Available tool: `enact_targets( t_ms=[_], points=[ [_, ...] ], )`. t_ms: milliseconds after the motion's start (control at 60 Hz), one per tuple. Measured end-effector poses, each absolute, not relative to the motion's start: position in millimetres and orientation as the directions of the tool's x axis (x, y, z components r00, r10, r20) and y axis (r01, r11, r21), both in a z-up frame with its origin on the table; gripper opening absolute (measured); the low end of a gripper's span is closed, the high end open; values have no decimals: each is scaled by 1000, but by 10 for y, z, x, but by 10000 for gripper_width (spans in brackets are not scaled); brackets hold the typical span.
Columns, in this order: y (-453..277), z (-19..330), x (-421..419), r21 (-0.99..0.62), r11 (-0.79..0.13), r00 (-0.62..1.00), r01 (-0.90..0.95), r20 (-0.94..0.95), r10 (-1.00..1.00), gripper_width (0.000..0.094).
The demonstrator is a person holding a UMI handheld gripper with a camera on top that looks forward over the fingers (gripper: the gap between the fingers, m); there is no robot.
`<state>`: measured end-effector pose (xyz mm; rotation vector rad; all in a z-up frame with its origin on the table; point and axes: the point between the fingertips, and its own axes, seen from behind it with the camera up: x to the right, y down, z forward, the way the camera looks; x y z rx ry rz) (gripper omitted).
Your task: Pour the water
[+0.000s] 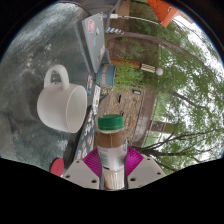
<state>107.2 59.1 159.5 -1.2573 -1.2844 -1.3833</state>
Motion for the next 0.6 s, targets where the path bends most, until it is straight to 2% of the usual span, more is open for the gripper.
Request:
enact_targets(
  t_ms=[133,267,283,367,417,433,483,550,600],
  points=[
    [713,1727,959,532,-47,-529,845,846,61,271],
    [613,1739,857,660,-51,-660,749,751,30,272],
    [726,1743,884,663,-21,-662,748,748,52,271],
    [651,1724,871,669,-4,-668,743,742,53,272],
    [581,1669,866,661,-31,-661,749,750,32,272],
    [672,1706,876,660,-1,-659,751,750,52,273],
    [609,1755,892,631,-1,-630,776,776,41,273],
    [627,1855,891,536,-6,-536,844,844,24,273],
    [668,2003,877,405,-11,-405,914,914,-9,274]
  ],
)
